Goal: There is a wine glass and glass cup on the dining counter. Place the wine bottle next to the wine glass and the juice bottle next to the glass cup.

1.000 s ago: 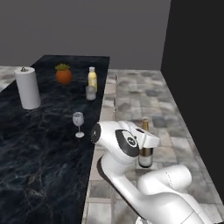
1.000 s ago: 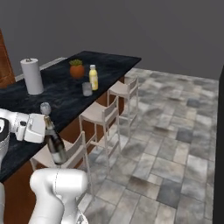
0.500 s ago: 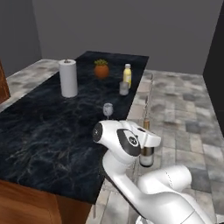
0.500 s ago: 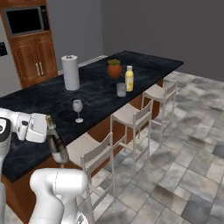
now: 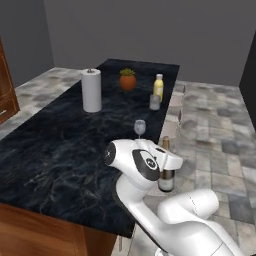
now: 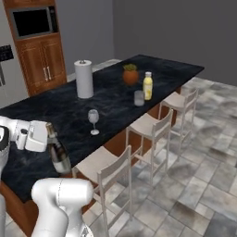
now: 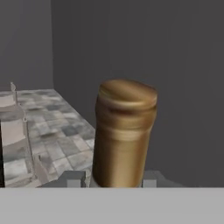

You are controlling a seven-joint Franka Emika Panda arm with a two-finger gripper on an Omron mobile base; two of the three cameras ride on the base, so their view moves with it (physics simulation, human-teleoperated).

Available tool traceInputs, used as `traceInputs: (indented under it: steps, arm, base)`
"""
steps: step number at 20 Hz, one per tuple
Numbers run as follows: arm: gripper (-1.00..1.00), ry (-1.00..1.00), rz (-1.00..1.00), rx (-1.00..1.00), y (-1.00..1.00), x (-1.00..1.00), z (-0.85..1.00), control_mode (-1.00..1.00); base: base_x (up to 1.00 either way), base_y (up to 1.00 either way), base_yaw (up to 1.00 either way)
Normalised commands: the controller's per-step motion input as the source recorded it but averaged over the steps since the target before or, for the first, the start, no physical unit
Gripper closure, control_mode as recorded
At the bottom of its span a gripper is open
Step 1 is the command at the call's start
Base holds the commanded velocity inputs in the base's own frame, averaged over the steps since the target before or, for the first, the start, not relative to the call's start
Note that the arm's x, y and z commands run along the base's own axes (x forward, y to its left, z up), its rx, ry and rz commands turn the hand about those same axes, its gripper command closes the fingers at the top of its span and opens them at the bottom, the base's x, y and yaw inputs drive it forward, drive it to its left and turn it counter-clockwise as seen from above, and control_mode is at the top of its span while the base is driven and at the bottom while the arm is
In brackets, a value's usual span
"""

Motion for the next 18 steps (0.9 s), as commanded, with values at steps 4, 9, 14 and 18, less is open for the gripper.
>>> traceInputs:
  steps: [4, 9, 14, 18]
  arm:
    - [1.0, 0.0, 0.0, 0.0, 0.0, 0.0, 0.0, 1.0]
    - [1.0, 0.0, 0.0, 0.0, 0.0, 0.0, 0.0, 1.0]
    - [1.0, 0.0, 0.0, 0.0, 0.0, 0.0, 0.0, 1.0]
    - [1.0, 0.0, 0.0, 0.0, 0.0, 0.0, 0.0, 1.0]
  base:
    - [0.24, 0.42, -0.09]
    - [0.18, 0.43, -0.11]
    - [0.09, 0.23, -0.04]
    - [0.0, 0.03, 0.0]
